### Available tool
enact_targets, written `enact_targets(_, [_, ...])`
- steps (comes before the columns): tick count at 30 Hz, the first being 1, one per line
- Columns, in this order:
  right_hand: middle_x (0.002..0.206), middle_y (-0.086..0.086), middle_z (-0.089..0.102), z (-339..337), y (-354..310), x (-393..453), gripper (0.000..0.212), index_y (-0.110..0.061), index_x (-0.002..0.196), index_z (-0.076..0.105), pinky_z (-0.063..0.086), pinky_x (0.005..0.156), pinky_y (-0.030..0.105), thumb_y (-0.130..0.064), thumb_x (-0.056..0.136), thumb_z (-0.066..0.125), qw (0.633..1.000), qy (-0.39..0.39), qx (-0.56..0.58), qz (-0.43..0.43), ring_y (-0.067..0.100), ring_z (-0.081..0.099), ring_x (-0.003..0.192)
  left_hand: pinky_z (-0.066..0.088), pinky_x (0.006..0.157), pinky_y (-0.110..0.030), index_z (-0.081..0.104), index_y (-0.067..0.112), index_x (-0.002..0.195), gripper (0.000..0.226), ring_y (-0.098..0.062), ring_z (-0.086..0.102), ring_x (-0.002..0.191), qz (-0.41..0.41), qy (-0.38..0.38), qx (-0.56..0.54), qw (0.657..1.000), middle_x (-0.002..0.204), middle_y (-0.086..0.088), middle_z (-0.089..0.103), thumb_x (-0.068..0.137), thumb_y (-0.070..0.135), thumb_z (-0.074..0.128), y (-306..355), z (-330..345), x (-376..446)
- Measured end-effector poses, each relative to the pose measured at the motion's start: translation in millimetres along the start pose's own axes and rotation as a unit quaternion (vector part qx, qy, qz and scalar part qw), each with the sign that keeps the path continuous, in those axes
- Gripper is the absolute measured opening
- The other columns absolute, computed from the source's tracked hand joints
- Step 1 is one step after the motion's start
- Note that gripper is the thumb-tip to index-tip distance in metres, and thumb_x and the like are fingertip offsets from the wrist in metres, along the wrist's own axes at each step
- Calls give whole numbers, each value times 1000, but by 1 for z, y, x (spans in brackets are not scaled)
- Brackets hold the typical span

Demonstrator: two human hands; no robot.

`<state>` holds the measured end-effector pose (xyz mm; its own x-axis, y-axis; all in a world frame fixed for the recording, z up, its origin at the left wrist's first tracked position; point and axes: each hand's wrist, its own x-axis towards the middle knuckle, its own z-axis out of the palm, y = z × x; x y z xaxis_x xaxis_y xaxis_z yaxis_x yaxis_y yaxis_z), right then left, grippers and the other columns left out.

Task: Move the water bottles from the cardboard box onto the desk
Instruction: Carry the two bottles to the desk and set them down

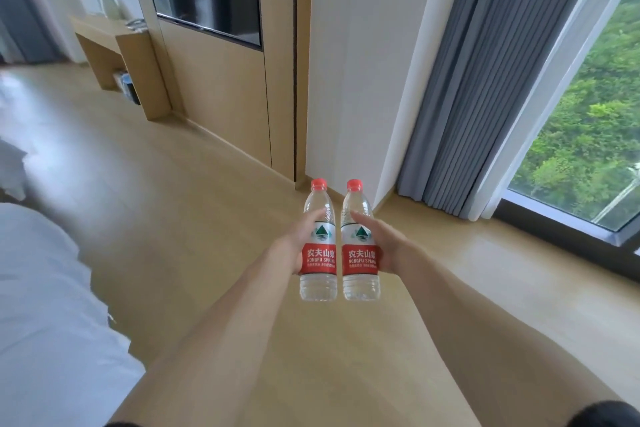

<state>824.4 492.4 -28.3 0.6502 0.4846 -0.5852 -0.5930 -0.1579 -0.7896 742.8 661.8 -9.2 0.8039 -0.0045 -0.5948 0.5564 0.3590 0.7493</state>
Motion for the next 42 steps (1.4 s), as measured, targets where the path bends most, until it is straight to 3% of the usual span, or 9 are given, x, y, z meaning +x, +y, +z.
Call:
enact_targets(7, [99,16,76,56,-64,90,53,-12,123,59,61,76,43,-46,86,75,999,-36,-14,-1,29,75,80,53,98,-54,65,12,117,50,-34,69,86,27,52,-28,998,103,-16,70,90,54,65,72,-77,44])
enact_targets(13, [122,21,70,106,-107,159,61,-11,132,57,53,100,53,-46,86,75,996,-75,-46,-11,37,69,105,53,97,-58,65,10,119,56,-37,70,91,51,110,-49,991,103,-18,73,84,53,72,116,-141,70])
enact_targets(16, [111,19,73,127,-123,197,59,-10,129,58,60,84,48,-45,85,77,994,-96,-51,-2,32,73,88,56,92,-55,65,10,116,55,-35,72,87,60,145,-64,986,99,-18,74,80,51,76,133,-173,83])
enact_targets(18, [101,17,75,139,-136,224,57,-9,126,58,62,73,44,-43,85,78,992,-110,-59,8,30,74,78,60,78,-48,64,11,110,51,-32,72,73,68,169,-75,980,86,-14,74,80,49,78,147,-193,94])
enact_targets(22, [96,17,76,167,-168,284,54,-9,124,59,62,68,42,-41,85,78,986,-149,-78,15,29,75,75,60,65,-42,64,11,106,48,-29,72,62,76,216,-99,968,76,-13,74,80,49,78,179,-231,122])
enact_targets(27, [118,20,72,198,-215,364,59,-6,129,60,61,82,45,-43,86,76,972,-205,-107,35,33,72,93,61,67,-43,65,9,115,53,-32,74,69,76,285,-122,948,91,-17,77,79,46,80,229,-270,169])
enact_targets(30, [114,18,74,213,-247,404,60,-7,130,59,60,83,45,-42,85,77,964,-232,-125,39,32,73,92,62,75,-46,65,10,120,61,-34,74,80,69,304,-128,941,103,-18,76,78,51,81,260,-289,192])
enact_targets(38, [109,17,75,255,-302,482,58,-7,128,60,61,80,43,-42,85,77,942,-294,-152,53,30,75,87,60,84,-50,65,11,122,62,-35,75,93,80,350,-139,923,103,-17,77,80,55,77,315,-339,232])
enact_targets(42, [113,19,74,280,-322,517,58,-7,131,59,61,79,43,-42,87,75,937,-305,-161,53,30,74,85,62,77,-46,64,9,124,63,-34,75,85,88,351,-158,919,105,-19,76,81,53,77,339,-368,246])
